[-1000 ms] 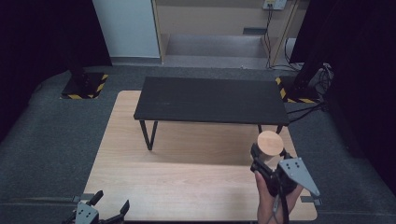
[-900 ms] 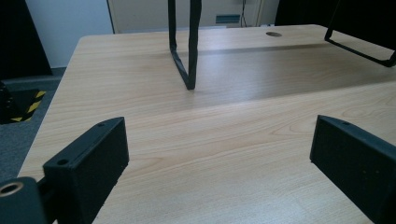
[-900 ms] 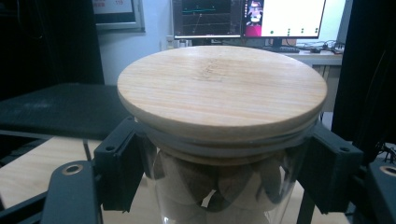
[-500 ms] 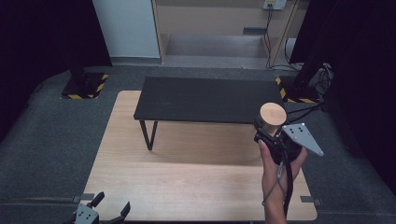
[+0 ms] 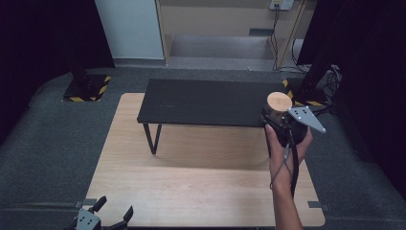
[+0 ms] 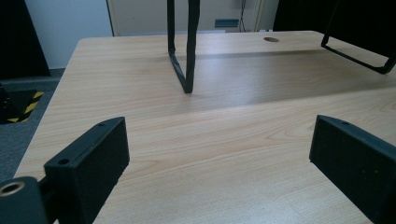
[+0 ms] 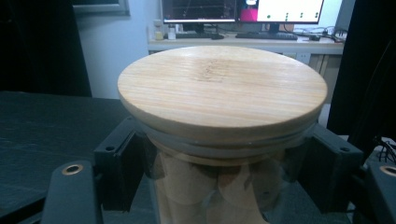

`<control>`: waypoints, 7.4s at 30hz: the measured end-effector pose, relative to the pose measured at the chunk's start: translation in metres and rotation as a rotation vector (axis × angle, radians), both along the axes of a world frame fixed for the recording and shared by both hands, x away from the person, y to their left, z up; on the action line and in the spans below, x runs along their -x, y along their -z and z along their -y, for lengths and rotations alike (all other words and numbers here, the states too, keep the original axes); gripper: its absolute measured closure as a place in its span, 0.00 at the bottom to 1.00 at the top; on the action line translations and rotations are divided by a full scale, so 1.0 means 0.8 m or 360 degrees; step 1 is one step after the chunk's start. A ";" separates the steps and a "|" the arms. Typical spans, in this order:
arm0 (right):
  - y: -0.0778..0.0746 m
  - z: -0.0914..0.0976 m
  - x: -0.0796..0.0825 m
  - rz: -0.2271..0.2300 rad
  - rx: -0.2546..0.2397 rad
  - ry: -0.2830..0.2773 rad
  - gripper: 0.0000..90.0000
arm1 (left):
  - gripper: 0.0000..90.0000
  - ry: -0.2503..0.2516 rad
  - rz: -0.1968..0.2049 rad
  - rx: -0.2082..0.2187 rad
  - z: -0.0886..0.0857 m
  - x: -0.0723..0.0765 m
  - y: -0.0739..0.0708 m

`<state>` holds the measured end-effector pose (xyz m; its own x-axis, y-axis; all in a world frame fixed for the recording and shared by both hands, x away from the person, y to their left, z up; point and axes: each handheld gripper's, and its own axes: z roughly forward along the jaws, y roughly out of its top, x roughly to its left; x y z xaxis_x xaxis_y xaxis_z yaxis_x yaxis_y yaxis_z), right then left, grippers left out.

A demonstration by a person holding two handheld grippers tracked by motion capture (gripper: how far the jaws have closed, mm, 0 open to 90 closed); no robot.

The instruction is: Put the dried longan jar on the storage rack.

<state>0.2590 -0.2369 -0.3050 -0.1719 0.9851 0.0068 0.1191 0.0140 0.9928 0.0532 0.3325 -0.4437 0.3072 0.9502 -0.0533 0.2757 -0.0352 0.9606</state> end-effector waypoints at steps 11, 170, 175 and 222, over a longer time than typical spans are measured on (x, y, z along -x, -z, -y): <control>-0.011 0.009 -0.043 -0.0073 0.0044 0.0036 0.28 | 0.04 -0.0032 0.0001 0.0009 -0.003 0.003 0.001; 0.159 0.052 0.184 -0.0143 -0.0129 0.0049 0.02 | 0.04 -0.0044 0.0075 -0.0117 -0.003 -0.063 -0.018; 0.161 0.052 0.187 -0.0131 -0.0109 0.0069 0.02 | 0.03 -0.0036 0.0085 -0.0142 -0.001 -0.067 -0.020; 0.191 0.054 0.196 -0.0132 -0.0198 0.0122 0.02 | 0.04 0.0002 0.0125 -0.0196 0.013 -0.089 -0.035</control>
